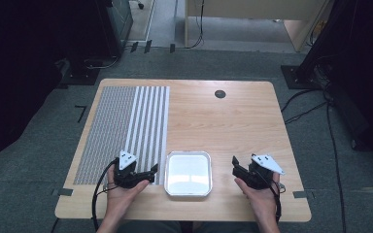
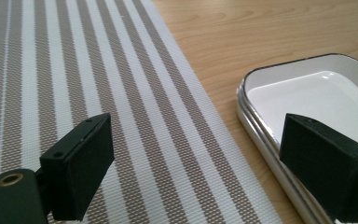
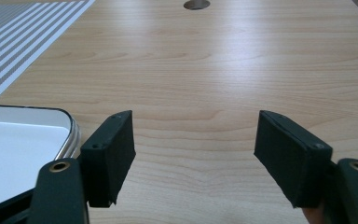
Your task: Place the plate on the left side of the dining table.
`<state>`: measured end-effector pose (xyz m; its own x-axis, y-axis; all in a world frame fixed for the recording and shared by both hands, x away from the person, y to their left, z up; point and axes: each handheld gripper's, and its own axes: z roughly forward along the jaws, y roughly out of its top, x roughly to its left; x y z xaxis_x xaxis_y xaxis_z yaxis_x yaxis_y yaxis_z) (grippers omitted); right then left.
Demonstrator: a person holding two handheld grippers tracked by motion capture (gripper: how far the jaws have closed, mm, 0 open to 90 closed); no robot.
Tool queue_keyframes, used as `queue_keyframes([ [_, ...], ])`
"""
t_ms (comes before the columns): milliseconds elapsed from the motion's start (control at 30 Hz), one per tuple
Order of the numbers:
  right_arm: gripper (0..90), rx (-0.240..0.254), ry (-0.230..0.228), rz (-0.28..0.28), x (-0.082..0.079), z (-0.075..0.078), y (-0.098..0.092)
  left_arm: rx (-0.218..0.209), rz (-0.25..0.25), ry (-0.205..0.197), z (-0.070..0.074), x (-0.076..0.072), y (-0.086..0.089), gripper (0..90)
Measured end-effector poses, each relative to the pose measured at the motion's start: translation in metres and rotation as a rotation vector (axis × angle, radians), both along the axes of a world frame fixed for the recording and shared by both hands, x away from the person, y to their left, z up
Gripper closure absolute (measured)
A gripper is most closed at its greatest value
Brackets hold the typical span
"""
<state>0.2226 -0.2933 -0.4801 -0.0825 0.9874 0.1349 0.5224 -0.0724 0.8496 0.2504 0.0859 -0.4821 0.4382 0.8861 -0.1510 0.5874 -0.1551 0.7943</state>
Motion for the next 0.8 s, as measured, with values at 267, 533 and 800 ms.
queue_keyframes([
  [267, 43.8, 0.034, -0.016, 0.046, -0.001, -0.002, 0.01, -0.015, -0.026, 0.009, -0.003, -0.002, -0.012, 13.5],
  [533, 51.0, 0.025, -0.04, 0.051, -0.004, -0.003, 0.02, -0.006, -0.048, 0.002, -0.004, -0.006, -0.026, 21.6],
  [800, 58.7, 0.073, -0.018, 0.107, -0.005, -0.008, 0.035, -0.024, -0.072, 0.009, -0.008, -0.009, -0.036, 42.1],
])
